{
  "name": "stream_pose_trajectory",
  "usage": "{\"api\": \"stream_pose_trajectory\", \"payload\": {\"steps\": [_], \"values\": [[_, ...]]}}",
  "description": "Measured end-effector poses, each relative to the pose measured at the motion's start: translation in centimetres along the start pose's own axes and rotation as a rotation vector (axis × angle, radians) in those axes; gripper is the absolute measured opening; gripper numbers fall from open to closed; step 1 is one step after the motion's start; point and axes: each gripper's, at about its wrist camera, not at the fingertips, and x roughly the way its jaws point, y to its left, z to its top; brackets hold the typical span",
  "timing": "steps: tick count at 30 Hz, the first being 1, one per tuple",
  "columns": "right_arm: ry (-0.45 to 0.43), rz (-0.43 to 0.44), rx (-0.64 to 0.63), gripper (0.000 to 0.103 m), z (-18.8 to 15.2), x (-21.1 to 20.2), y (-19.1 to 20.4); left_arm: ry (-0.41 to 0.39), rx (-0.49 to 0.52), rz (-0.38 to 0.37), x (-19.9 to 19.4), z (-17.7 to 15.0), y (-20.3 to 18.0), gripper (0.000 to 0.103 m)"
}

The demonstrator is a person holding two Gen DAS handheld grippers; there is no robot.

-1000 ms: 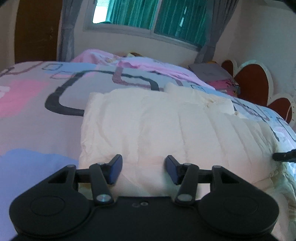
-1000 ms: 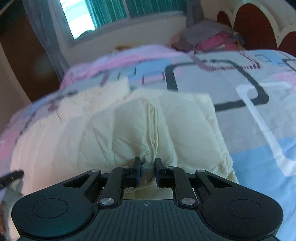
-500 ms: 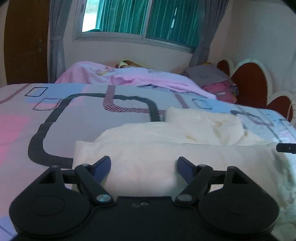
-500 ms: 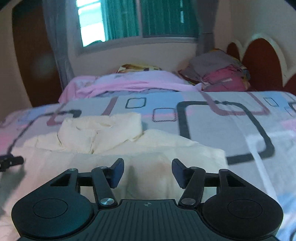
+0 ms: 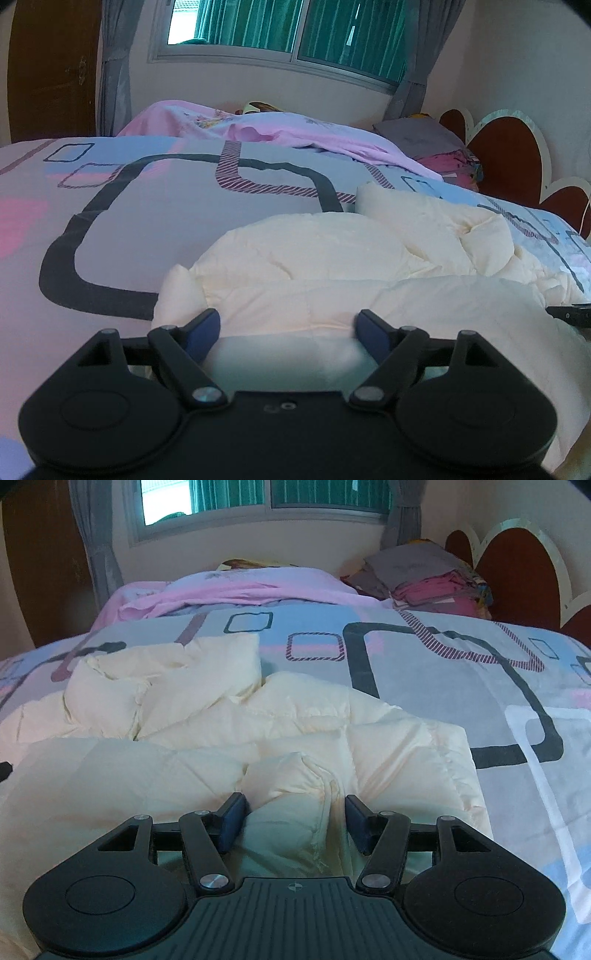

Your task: Fold large clothes

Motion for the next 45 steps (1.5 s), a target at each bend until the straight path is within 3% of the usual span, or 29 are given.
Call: {"api": "stream_pose_trajectory", "payload": {"steps": [4, 7, 10, 12, 14, 17, 24, 26, 28, 33, 38, 45], "values": [[-0.008, -0.008, 0.027, 0.058, 0.3, -1.3, -0.2, 0.009, 0.017, 0.027, -0.6, 0.3, -0.4, 0.083], [-0.079, -0.005, 0.064, 0.058, -0.1, -4.3, -0.6, -0.018, 0.038, 0.068, -3.0, 0.2, -0.9, 0.086], [-0.131, 0.006, 0.049, 0.058, -1.1, -7.0, -0.3, -0.063, 0.038, 0.058, -6.1, -0.6, -1.2, 0.087], [-0.120, 0.022, 0.026, 0.058, -2.0, -7.6, 0.0, -0.071, 0.043, 0.063, -7.6, -1.5, -1.7, 0.087], [-0.053, 0.005, -0.019, 0.058, -2.8, -6.6, 0.6, -0.057, 0.053, 0.062, -8.2, -2.5, -2.1, 0.087], [0.008, -0.009, -0.034, 0.058, -3.5, -5.1, 0.7, 0.032, 0.079, 0.097, -7.1, -3.7, -2.7, 0.088], [-0.077, 0.022, 0.020, 0.058, -4.1, -11.1, -1.4, 0.014, 0.044, 0.164, -11.3, -4.4, -2.5, 0.090], [-0.068, 0.038, 0.037, 0.059, -5.4, -12.9, -3.0, 0.013, 0.032, 0.186, -13.0, -5.3, -2.2, 0.092], [-0.063, 0.039, 0.061, 0.091, -6.8, -14.6, -4.8, 0.016, 0.024, 0.208, -14.9, -6.6, -1.8, 0.094], [-0.056, 0.042, 0.118, 0.091, -11.7, -19.2, -8.9, 0.047, -0.004, 0.252, -19.8, -10.9, -0.9, 0.093], [-0.029, 0.076, 0.189, 0.091, -17.1, -23.0, -12.1, 0.073, -0.066, 0.237, -23.8, -14.6, -0.2, 0.081], [0.002, 0.104, 0.298, 0.091, -22.3, -26.2, -14.9, 0.082, -0.156, 0.182, -28.0, -18.9, -0.2, 0.075]]}}
